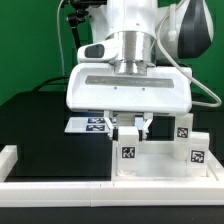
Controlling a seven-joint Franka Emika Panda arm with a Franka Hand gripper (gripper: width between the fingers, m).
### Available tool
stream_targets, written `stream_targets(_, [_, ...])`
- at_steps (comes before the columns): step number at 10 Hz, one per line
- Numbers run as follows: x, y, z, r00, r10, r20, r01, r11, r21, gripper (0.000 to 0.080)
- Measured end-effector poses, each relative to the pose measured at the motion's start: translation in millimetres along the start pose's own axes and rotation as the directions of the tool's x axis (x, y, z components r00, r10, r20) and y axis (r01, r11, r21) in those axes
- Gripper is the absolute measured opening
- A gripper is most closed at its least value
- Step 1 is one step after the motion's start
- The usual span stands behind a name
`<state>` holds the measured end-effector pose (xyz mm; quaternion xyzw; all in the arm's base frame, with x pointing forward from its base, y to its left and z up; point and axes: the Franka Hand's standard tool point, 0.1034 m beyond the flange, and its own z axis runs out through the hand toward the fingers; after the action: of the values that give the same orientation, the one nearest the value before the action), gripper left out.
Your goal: Assemble square table
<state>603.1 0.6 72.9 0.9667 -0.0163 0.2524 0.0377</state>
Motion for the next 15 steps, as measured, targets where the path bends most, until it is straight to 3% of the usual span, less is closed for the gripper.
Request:
stream_targets(2, [2.0,-0.5,1.9,0.999,0.006,-0.032,-0.007,1.0,-0.016,0.0287])
stream_targets(3, [1.6,0.3,2.1,0.999,0.007,-0.031,-0.008,1.0,-0.016,0.0385])
stream_targets(4, [1.4,0.4,2.2,1.0,0.007,-0.03,-0.008,1.0,-0.017,0.0385])
stream_targets(5, [1.3,0.4,2.3,1.0,0.007,-0.03,-0.008,1.0,-0.017,0.0562])
stream_targets(6, [1.2,0.4,2.3,1.0,0.007,-0.03,-0.008,1.0,-0.017,0.0562])
stream_targets(7, [1.1,0.4,2.4,1.0,0.007,-0.03,-0.008,1.0,-0.017,0.063])
stream_targets(11, [0.8,0.4,2.6,1.0,0.007,-0.029,-0.008,1.0,-0.017,0.0649])
stream_targets(12, [-2.2,-1.9,4.4,1.0,0.015,0.009,-0.015,1.0,0.001,0.0649])
stream_targets(13, [2.1,-7.0,1.2,0.995,0.037,0.089,-0.042,0.998,0.05,0.0649])
stream_targets(14, [11.5,-7.0,-3.0,0.991,0.06,0.12,-0.069,0.995,0.071,0.0649])
stream_targets(15, [11.1,-11.9,-2.7,0.974,0.082,0.209,-0.106,0.989,0.104,0.0649])
